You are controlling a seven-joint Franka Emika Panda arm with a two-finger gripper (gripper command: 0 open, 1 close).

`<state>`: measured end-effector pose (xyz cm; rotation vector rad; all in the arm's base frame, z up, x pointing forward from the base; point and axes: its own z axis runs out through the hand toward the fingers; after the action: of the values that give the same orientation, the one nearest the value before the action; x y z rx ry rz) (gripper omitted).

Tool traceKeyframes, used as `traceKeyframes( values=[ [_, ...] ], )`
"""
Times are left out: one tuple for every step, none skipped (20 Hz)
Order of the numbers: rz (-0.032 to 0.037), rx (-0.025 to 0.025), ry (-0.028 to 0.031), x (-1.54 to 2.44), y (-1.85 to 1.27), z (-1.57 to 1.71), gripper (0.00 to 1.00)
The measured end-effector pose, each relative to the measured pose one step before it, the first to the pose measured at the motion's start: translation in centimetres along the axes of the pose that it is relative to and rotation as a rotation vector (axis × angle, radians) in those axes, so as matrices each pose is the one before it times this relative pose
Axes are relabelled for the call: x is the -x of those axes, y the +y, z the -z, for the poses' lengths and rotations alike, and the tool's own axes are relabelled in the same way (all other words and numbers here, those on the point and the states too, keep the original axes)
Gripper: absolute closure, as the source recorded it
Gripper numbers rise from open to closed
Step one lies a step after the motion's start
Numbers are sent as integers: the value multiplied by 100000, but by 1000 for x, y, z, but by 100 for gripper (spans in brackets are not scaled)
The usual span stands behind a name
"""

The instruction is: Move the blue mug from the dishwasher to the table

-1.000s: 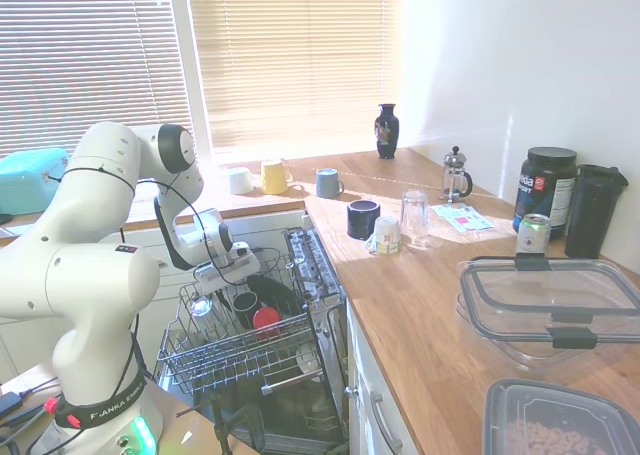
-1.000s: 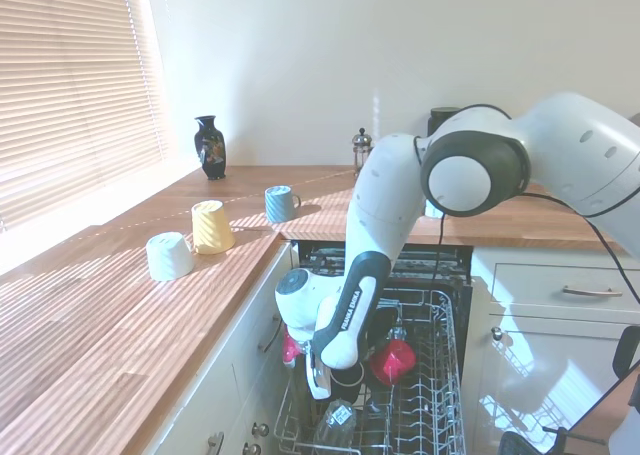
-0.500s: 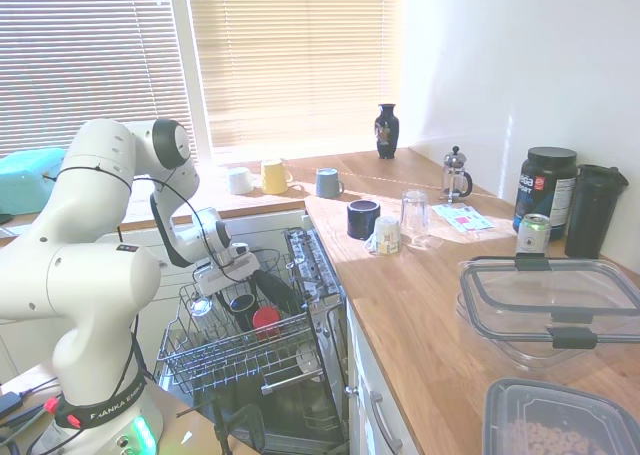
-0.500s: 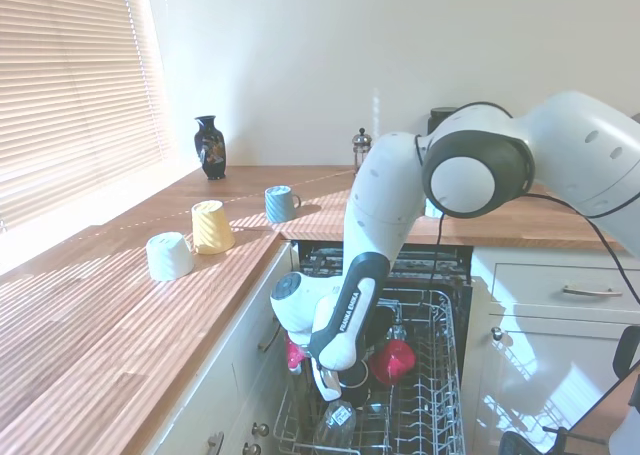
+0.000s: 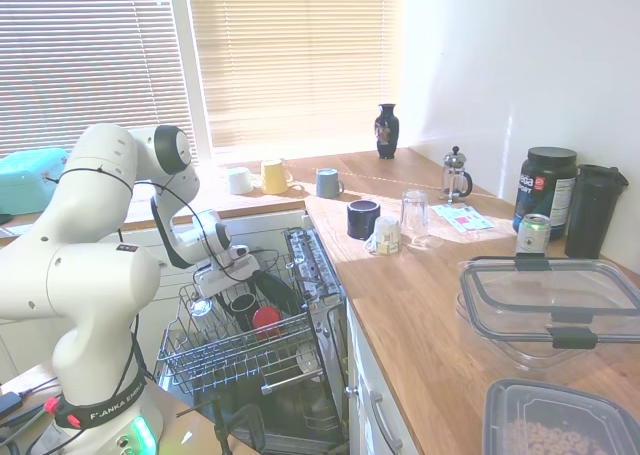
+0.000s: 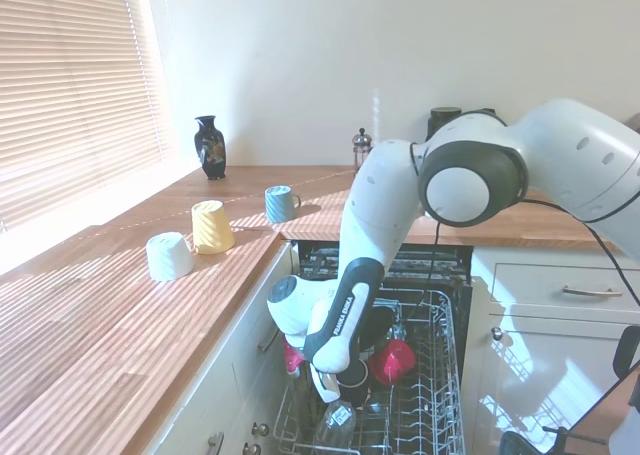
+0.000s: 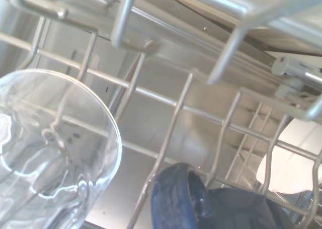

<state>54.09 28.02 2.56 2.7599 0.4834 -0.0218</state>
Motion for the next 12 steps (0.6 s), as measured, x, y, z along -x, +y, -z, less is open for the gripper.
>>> traceKeyframes(
  values=[
    [-73, -355, -143, -50, -29, -61, 100],
    [138, -356, -109, -65, -52, -28, 100],
    [126, -289, 12, -116, 28, -37, 100],
    [12, -314, -2, -135, 69, -46, 100],
    [-109, -488, -100, -122, 53, -51, 100],
    [125, -505, -153, -87, -3, -74, 100],
    [47, -498, -290, -15, 8, -117, 100],
    [-231, -762, -620, 52, -54, -191, 100],
    [-175, -756, -353, -70, -107, -114, 100],
    [-473, -639, -306, -128, -52, -34, 100],
    [-539, -347, -481, -102, 1, -19, 100],
    [-554, -490, -241, -91, 39, -6, 100]
  ],
)
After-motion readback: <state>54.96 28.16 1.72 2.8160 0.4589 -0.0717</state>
